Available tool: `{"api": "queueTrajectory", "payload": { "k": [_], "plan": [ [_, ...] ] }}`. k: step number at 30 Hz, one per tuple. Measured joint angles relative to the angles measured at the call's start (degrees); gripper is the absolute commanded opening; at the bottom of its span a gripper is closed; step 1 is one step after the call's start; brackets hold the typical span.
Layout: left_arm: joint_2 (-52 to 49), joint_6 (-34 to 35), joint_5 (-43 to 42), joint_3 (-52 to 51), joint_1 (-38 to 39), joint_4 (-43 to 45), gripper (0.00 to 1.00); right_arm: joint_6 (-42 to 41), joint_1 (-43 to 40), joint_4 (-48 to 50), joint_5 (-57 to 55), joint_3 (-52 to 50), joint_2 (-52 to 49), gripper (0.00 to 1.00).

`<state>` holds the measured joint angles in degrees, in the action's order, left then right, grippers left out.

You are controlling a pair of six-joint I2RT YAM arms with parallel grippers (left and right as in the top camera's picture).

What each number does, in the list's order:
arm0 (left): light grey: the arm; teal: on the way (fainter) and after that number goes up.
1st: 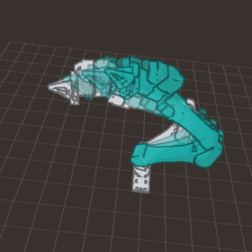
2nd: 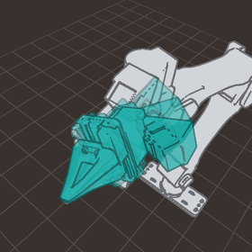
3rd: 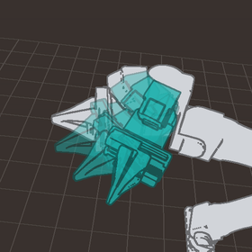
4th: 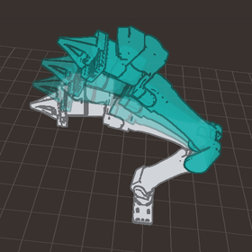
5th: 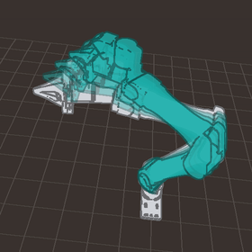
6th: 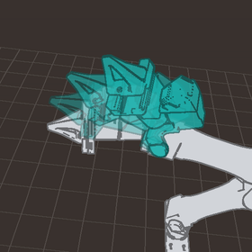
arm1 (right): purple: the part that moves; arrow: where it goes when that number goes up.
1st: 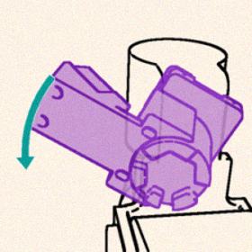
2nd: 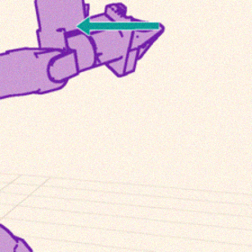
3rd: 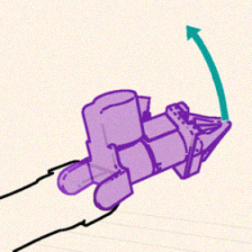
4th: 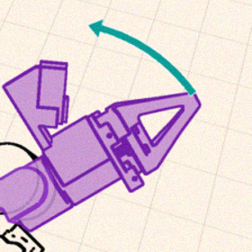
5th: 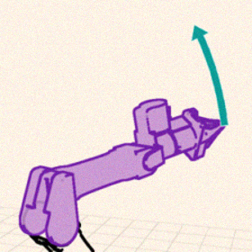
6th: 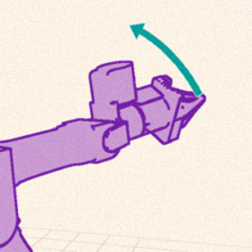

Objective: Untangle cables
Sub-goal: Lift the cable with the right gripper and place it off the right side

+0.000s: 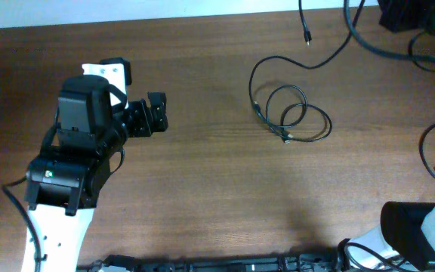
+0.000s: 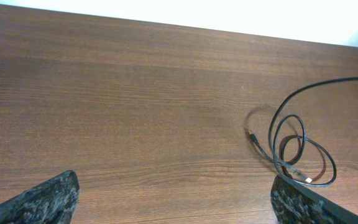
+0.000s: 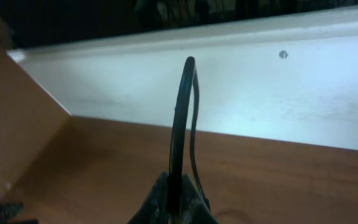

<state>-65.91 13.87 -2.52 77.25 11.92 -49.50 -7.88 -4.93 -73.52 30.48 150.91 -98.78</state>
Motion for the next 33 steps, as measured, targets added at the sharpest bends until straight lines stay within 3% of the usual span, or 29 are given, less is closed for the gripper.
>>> {"api": "queueTrajectory", "payload": {
  "k": [7, 11, 24, 33],
  "plan": [
    [0.02, 0.0, 0.0, 0.0, 0.0, 0.02, 0.99, -7.06, 0.0, 6.75, 0.92, 0.02, 0.0, 0.04],
    [0.0, 0.0, 0.0, 0.0, 0.0, 0.02, 0.99, -8.24, 0.0, 7.87, -3.89, 0.02, 0.0, 0.04],
    [0.02, 0.0, 0.0, 0.0, 0.0, 0.02, 0.99, -8.63, -0.5, 7.58, -39.5, 0.02, -0.07, 0.04],
    [0.02, 0.0, 0.0, 0.0, 0.0, 0.0, 0.99, -8.59, -12.74, 7.61, -45.13, 0.02, -2.05, 0.04]
  ]
}}
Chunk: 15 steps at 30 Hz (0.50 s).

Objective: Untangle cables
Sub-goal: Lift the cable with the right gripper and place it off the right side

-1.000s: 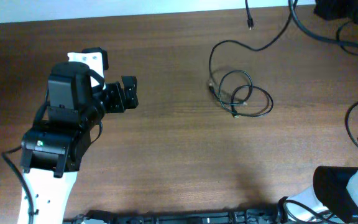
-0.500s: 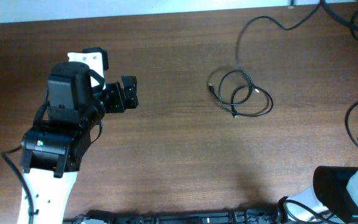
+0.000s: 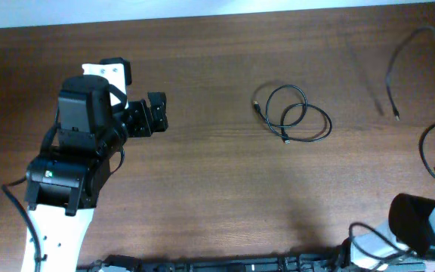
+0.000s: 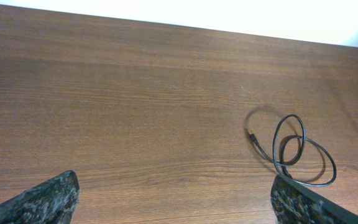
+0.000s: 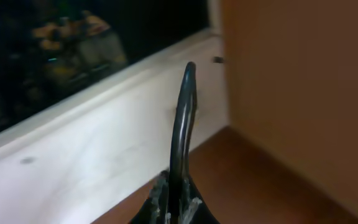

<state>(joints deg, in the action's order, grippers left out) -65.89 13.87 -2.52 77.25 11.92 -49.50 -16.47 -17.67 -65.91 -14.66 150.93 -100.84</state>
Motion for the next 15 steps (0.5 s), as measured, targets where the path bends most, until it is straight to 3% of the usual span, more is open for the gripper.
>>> {"api": "queueTrajectory", "payload": {
  "k": [15],
  "plan": [
    [-0.02, 0.0, 0.0, 0.0, 0.0, 0.0, 0.99, 0.17, -16.11, -6.34, 0.9, 0.02, -14.67, 0.04]
  ]
}}
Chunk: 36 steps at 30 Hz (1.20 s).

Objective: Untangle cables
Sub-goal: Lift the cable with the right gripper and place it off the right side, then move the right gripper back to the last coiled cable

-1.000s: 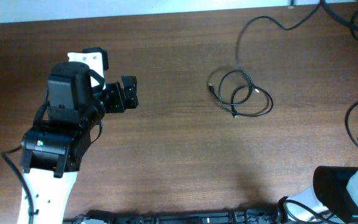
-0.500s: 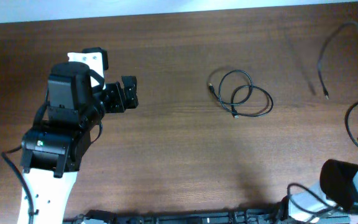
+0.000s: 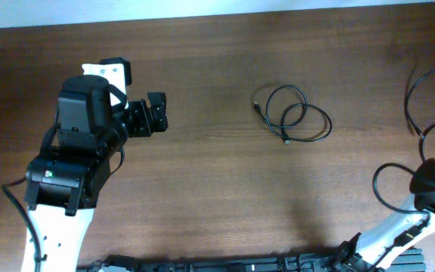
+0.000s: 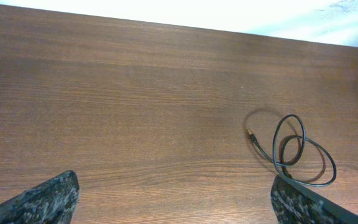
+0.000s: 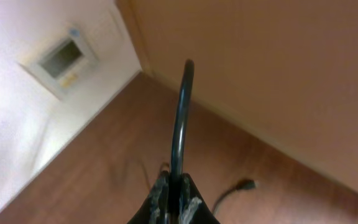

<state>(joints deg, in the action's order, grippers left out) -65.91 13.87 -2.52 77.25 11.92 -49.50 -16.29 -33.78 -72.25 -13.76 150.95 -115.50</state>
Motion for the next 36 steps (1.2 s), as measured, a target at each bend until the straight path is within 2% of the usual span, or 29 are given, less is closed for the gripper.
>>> {"api": "queueTrajectory", "payload": {
  "k": [9, 20, 26, 31, 36],
  "plan": [
    [0.0, 0.0, 0.0, 0.0, 0.0, 0.02, 0.99, 0.02, -2.95, -5.81, 1.9, -0.33, -6.54, 0.04],
    [0.02, 0.0, 0.0, 0.0, 0.0, 0.02, 0.99, -0.2, -2.95, -5.79, 5.68, -7.41, -6.93, 0.04],
    [0.0, 0.0, 0.0, 0.0, 0.0, 0.0, 0.99, 0.15, -2.95, -0.74, 16.85, -12.17, -6.93, 0.04],
    [0.0, 0.0, 0.0, 0.0, 0.0, 0.0, 0.99, 4.9, -2.95, 5.51, 26.58, -20.87, -6.97, 0.04],
    [0.0, 0.0, 0.0, 0.0, 0.0, 0.0, 0.99, 7.21, -3.3, 10.12, 29.77, -31.95, -7.1, 0.04]
  ]
}}
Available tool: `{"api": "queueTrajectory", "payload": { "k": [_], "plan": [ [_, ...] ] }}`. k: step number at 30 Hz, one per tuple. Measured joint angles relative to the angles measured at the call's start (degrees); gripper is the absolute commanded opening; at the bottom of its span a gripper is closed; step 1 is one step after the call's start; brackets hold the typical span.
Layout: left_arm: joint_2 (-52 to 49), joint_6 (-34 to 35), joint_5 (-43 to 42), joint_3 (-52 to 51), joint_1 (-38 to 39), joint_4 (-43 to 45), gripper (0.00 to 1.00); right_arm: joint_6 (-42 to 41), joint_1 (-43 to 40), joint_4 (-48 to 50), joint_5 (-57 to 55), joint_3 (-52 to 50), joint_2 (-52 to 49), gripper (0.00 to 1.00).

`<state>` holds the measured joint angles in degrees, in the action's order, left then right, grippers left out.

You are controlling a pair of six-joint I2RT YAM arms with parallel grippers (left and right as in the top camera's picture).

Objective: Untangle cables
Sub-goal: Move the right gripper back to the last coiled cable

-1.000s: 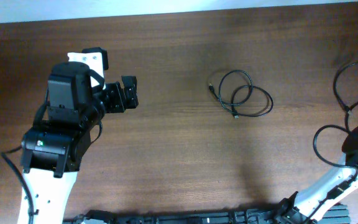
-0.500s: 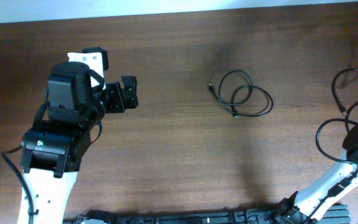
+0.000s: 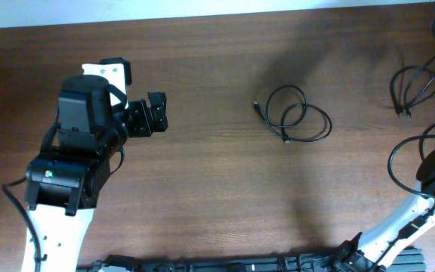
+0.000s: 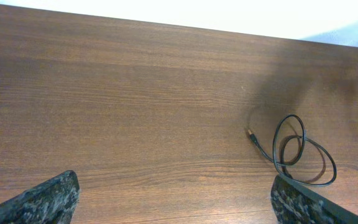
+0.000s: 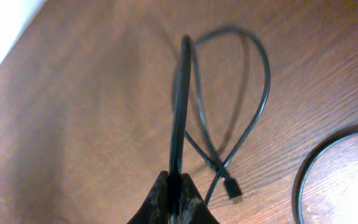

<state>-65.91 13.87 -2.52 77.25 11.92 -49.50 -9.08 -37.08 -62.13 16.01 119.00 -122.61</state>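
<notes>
A thin black cable lies coiled in small loops mid-table, also visible in the left wrist view as the coiled cable. A second black cable forms a loop on the wood at the far right. My right gripper is shut on that second cable low over the table, with its connector end lying beside the fingers. My left gripper hovers at the left, wide open and holding nothing, far from both cables; its fingers frame bare wood.
The wooden table ends at a white wall along the far edge. The right arm's own thick cable curves near its dark body at the right edge. The left arm's body covers the left side.
My right gripper, still shut on the second cable, has come down from facing the wall to low over the table. The cable's loop now lies on the wood at the far right.
First the held cable still ran in a long strand beside the coiled one mid-table. Then it hung free at the right, away from the coil. Later it dangled near the right edge, and now it rests looped there. The left arm stayed still.
</notes>
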Motion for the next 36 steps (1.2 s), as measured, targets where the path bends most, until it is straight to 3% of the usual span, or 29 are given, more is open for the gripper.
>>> {"api": "queueTrajectory", "payload": {
  "k": [2, 3, 4, 5, 6, 7, 8, 16, 23, 29, 36],
  "plan": [
    [0.02, 0.0, 0.0, 0.0, 0.0, 0.02, 0.99, -0.2, -0.57, 1.22, 0.42, -3.06, -0.09, 0.06],
    [0.0, 0.0, 0.0, 0.0, 0.0, 0.0, 0.99, -0.7, -1.05, 1.66, 0.59, -4.28, -0.11, 0.16],
    [0.0, 0.0, 0.0, 0.0, 0.0, 0.0, 0.99, -1.25, -1.68, 1.81, 0.63, -5.18, -0.17, 0.31],
    [0.02, 0.0, 0.0, 0.0, 0.0, 0.0, 0.99, -2.12, -2.58, 1.84, 0.7, -5.84, -0.26, 0.56],
    [0.02, 0.0, 0.0, 0.0, 0.0, 0.0, 0.99, -2.29, -3.37, 1.79, 0.74, -6.14, -0.26, 0.68],
    [0.02, 0.0, 0.0, 0.0, 0.0, 0.02, 0.99, -2.71, -4.22, 1.75, 0.85, -6.32, -0.26, 0.91],
    [0.02, 0.0, 0.0, 0.0, 0.0, 0.0, 0.99, -3.02, -5.01, 1.73, 0.85, -6.32, -0.26, 1.0],
    [0.02, 0.0, 0.0, 0.0, 0.0, 0.0, 0.99, -2.49, -9.38, -2.05, 1.22, -6.32, -0.26, 0.99],
    [0.02, 0.0, 0.0, 0.0, 0.0, 0.0, 0.99, 6.84, -8.98, -4.66, 11.85, -6.32, -0.26, 0.99],
    [0.02, 0.0, 0.0, 0.0, 0.0, 0.02, 0.99, 14.43, -4.07, -9.84, 15.85, -6.32, -0.26, 0.99],
    [0.0, 0.0, 0.0, 0.0, 0.0, 0.02, 0.99, 17.03, 7.13, -12.92, 16.92, -6.32, -0.26, 0.99]
  ]
}}
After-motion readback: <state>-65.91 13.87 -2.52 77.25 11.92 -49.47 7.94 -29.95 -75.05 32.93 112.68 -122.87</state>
